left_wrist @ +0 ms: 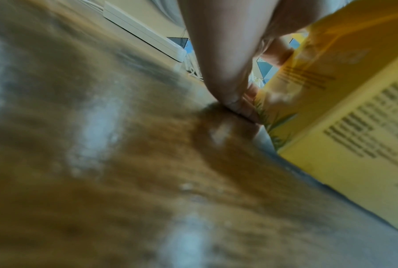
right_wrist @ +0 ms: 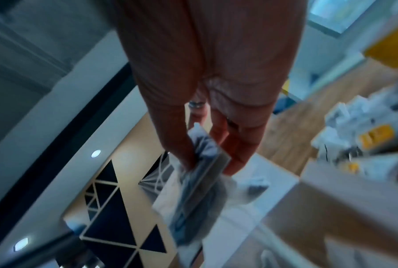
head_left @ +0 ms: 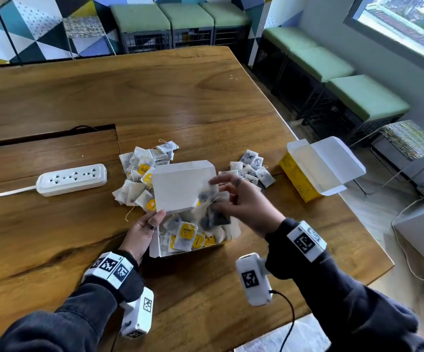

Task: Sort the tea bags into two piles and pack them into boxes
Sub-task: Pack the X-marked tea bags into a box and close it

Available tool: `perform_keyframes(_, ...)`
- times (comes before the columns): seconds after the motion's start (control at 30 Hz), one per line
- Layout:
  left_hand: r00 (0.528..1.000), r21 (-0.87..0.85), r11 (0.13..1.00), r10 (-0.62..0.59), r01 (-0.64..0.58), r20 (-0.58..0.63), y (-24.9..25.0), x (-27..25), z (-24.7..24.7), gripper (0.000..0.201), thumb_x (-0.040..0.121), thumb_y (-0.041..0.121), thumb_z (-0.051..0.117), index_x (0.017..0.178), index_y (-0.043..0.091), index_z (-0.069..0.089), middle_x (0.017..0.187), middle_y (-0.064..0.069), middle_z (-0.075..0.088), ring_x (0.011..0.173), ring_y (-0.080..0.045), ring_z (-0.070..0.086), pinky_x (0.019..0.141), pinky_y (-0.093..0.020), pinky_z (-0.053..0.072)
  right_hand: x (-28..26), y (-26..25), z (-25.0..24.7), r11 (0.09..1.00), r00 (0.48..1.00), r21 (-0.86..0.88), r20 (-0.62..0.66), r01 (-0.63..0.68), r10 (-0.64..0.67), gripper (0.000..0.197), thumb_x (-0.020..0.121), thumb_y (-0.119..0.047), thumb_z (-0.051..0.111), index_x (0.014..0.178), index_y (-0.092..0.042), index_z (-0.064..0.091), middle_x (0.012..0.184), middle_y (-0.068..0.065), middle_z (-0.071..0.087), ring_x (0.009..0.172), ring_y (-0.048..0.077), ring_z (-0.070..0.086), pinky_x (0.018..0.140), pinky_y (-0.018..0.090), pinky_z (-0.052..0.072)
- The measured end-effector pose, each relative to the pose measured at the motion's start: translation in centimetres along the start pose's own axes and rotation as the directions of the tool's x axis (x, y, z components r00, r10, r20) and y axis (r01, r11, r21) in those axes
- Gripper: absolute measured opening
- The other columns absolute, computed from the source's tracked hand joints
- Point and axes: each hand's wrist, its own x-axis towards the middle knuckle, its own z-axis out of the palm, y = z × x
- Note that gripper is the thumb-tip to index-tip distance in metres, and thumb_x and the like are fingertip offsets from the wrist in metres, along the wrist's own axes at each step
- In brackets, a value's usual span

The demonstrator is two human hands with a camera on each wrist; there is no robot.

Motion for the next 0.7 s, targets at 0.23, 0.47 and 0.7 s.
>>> perform_keyframes(0.23, 1.0, -0.035, 0.999, -0.01, 0.011, 0.008, -0.2, 0.2, -0.1, 0.012, 0.091, 0.02, 0.053, 0.091, 0.02, 0.066, 0.076, 0.012, 0.073, 0.078, -0.01, 0.066, 0.078, -0.028, 0.05, 2.3, 3.9, 3.9, 0.941, 0.984, -0.291, -0.015, -0.173, 0.176, 0.03, 0.08, -0.003, 0.064, 0.106, -0.015, 0.058, 0.099, 0.004, 0.064, 0.09, 0.017, 0.062, 0.076, 0.022, 0.049)
perform_keyframes(0.47, 1.0, -0.039, 0.999, -0.014, 0.015, 0.012, -0.2, 0.4, -0.2, 0.011, 0.09, 0.019, 0.054, 0.092, 0.02, 0.065, 0.076, 0.012, 0.073, 0.086, -0.015, 0.063, 0.081, -0.028, 0.049, 1.6, 3.7, 3.6, 0.674, 0.997, -0.735, -0.076, -0.075, 0.028, 0.031, 0.087, -0.025, 0.059, 0.116, -0.014, 0.057, 0.114, 0.008, 0.056, 0.104, 0.024, 0.055, 0.087, 0.033, 0.048)
perform_keyframes(0.7, 1.0, -0.036, 0.999, 0.01, -0.009, 0.012, -0.1, 0.4, 0.0, 0.011, 0.09, 0.017, 0.054, 0.092, 0.019, 0.064, 0.088, 0.007, 0.07, 0.09, -0.015, 0.061, 0.084, -0.025, 0.047, 0.4, 4.1, 3.6, 0.354, 0.994, -0.935, 0.066, 0.029, 0.091, 0.03, 0.089, -0.034, 0.054, 0.113, -0.019, 0.065, 0.125, 0.003, 0.048, 0.124, 0.024, 0.037, 0.099, 0.04, 0.025)
